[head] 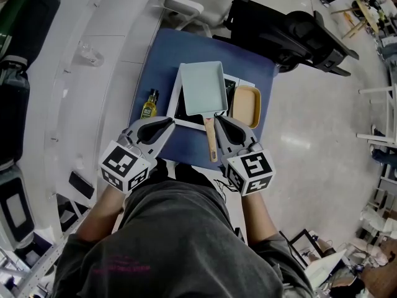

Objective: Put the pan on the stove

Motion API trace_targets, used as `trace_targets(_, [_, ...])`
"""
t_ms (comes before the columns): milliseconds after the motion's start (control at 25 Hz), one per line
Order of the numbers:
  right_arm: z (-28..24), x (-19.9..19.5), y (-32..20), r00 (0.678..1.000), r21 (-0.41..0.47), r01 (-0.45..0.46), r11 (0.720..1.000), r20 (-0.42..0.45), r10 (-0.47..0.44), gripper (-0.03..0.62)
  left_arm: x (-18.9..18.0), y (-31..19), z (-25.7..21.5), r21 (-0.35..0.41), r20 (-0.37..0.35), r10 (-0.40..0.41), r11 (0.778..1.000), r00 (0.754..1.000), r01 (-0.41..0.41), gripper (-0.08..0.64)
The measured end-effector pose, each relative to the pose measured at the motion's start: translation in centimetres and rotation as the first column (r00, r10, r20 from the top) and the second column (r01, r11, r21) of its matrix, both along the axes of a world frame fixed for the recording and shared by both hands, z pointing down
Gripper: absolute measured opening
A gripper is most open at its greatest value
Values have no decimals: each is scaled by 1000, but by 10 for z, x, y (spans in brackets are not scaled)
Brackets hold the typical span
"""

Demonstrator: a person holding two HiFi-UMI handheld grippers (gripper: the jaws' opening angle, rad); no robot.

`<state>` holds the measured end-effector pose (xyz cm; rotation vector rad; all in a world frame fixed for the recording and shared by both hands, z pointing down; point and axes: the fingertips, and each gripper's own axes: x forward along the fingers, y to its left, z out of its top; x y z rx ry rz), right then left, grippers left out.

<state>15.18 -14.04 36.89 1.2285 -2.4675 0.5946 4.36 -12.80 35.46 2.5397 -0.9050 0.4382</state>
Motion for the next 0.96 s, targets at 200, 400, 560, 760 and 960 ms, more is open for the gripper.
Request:
trace_targets(200, [3, -2, 0, 1000, -18, -12, 1000, 7, 12, 2, -4, 0, 2, -2, -1, 3, 1000, 1000, -3, 25])
trace_targets(400, [7, -3, -2, 1000, -34, -20, 999, 12, 20, 2, -4, -1, 3, -5, 0, 9, 1000, 1000, -9, 25])
trace_targets(560, [6, -4, -3, 1000, -32, -15, 999, 11, 16, 2, -5, -4, 2, -2, 1, 11, 1000, 1000, -11, 25])
trace_targets(760, [5, -5, -7, 1000, -31, -19, 999, 16, 19, 2, -5, -7, 2, -3, -1, 13, 1000, 1000, -13, 25])
trace_targets(960, [5, -3, -11, 1000, -33, -23, 999, 13, 23, 2, -4, -12, 3, -5, -5, 12, 1000, 1000, -12, 25])
